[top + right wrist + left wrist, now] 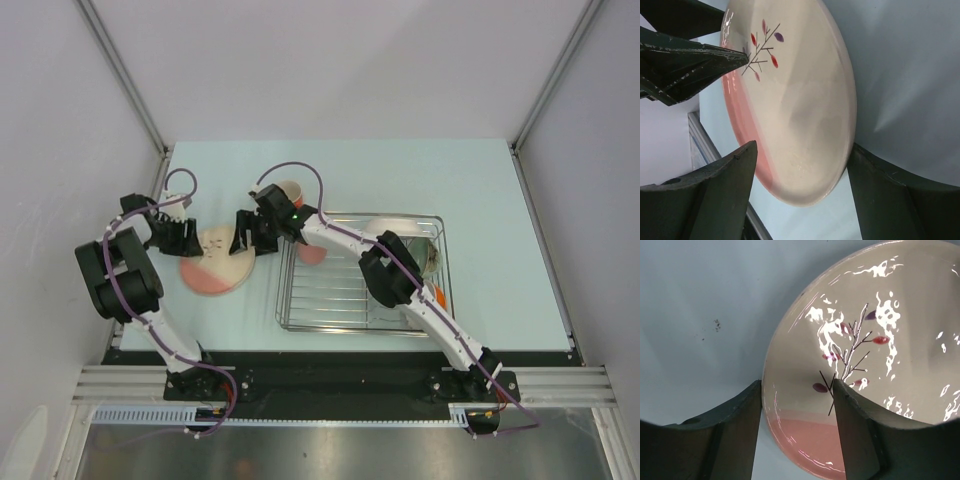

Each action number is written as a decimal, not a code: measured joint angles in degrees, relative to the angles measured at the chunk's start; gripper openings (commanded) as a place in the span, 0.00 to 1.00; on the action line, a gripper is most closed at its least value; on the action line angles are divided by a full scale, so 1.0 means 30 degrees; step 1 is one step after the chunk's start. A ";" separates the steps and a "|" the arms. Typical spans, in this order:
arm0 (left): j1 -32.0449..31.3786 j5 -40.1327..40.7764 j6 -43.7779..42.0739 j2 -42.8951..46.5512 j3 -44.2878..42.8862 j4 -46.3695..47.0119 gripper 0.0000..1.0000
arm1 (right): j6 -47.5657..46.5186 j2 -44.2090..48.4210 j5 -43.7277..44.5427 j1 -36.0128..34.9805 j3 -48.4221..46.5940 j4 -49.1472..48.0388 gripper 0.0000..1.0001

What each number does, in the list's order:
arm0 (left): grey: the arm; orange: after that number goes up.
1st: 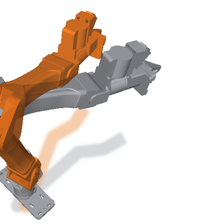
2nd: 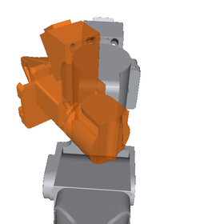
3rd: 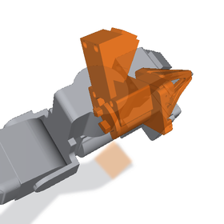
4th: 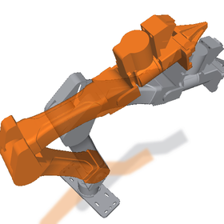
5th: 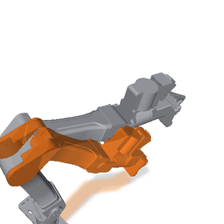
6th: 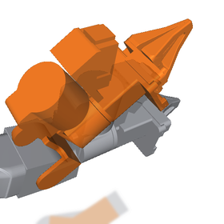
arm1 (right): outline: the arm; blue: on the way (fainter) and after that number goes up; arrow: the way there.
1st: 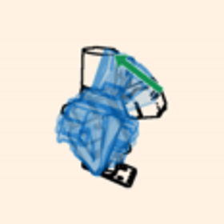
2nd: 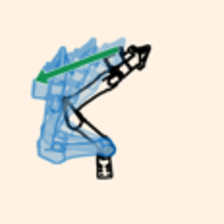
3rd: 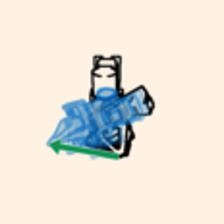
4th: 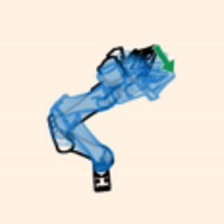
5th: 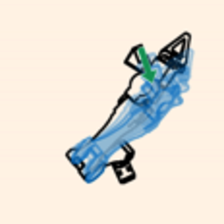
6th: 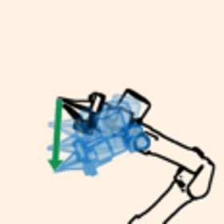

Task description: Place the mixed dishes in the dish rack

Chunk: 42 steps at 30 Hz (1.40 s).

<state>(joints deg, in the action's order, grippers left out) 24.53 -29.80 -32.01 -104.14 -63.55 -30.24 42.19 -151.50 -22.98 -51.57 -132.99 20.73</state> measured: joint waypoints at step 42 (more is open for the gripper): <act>0.2812 -0.2470 -0.1435 0.0226 -0.2091 -0.7213 0.65 | 0.0022 0.0576 -0.2871 -0.0372 0.0539 -0.3140 0.00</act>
<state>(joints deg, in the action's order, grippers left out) 32.97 -37.21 -36.32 -103.46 -69.82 -51.88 42.26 -149.77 -31.59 -52.69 -131.37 11.31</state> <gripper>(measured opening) 0.657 0.208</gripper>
